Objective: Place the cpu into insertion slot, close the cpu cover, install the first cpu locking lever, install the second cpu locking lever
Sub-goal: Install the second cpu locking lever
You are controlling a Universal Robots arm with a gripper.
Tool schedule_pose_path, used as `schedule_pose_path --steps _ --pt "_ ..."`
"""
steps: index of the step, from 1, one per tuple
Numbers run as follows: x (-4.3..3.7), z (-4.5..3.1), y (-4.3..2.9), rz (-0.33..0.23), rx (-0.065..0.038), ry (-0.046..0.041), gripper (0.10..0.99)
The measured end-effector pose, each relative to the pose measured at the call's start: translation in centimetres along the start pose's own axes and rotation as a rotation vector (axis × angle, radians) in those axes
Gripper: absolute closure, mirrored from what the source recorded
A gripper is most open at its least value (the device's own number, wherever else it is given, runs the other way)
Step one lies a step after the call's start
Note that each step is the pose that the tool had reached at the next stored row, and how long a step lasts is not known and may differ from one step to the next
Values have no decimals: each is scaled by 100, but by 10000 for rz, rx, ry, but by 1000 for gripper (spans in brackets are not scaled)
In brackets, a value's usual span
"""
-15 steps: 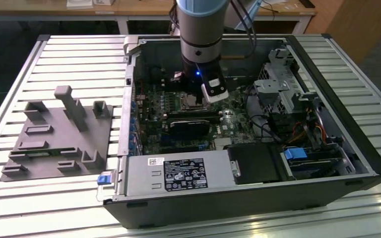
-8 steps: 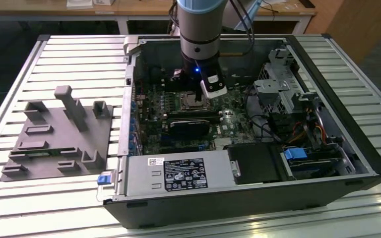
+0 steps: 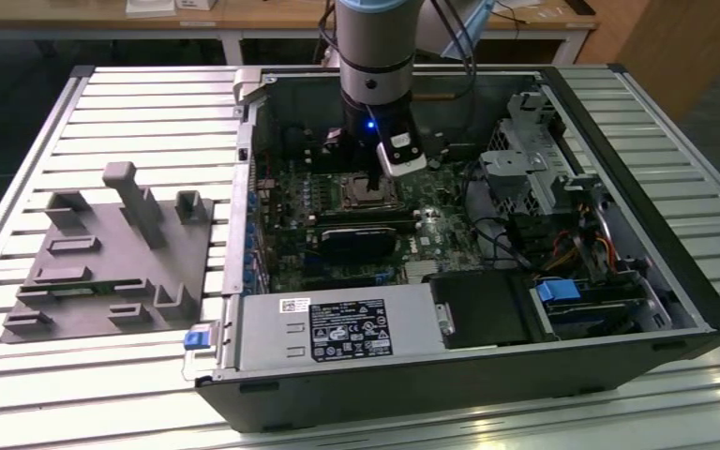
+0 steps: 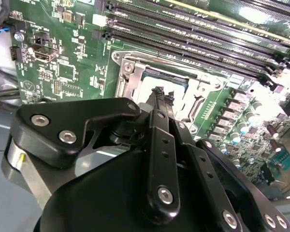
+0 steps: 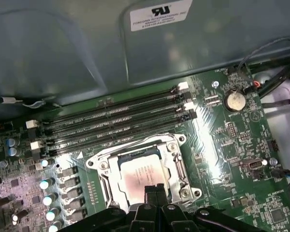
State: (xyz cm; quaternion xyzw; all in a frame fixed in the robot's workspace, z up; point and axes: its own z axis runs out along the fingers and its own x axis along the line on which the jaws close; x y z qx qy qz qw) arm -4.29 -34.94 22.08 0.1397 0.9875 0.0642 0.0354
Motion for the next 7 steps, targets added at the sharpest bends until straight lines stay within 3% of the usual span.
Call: schedule_pose_path --steps 7 --pt "4 4 12 -2 36 -3 984"
